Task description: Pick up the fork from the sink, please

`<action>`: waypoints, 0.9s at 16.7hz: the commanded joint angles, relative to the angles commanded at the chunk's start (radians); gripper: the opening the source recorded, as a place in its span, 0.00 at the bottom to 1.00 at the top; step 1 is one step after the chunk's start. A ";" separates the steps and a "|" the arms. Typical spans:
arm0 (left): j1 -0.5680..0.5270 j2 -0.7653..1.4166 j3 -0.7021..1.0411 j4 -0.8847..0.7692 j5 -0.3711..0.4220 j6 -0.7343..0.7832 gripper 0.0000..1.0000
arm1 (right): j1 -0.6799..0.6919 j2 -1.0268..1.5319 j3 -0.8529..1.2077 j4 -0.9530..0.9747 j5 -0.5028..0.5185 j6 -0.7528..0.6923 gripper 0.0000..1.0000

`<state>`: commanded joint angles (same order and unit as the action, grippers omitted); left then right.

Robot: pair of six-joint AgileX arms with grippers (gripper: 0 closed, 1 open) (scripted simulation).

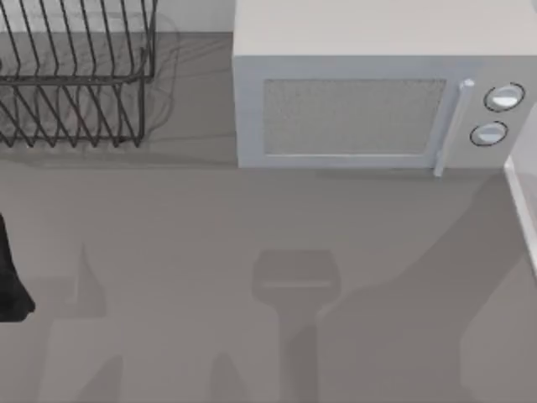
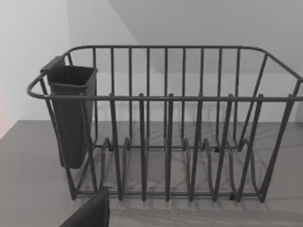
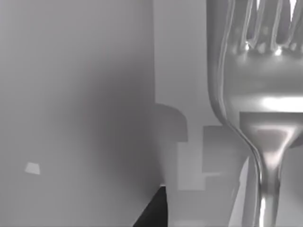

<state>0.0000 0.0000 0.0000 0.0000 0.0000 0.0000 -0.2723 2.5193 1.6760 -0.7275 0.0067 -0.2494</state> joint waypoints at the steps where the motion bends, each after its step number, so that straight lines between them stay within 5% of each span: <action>1: 0.000 0.000 0.000 0.000 0.000 0.000 1.00 | 0.000 0.000 0.000 0.000 0.000 0.000 0.10; 3: 0.000 0.000 0.000 0.000 0.000 0.000 1.00 | 0.000 0.000 0.000 0.000 0.000 0.000 0.00; 15: 0.000 0.000 0.000 0.000 0.000 0.000 1.00 | 0.002 -0.074 0.066 -0.089 -0.012 0.009 0.00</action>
<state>0.0000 0.0000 0.0000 0.0000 0.0000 0.0000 -0.2706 2.4457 1.7421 -0.8167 -0.0056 -0.2401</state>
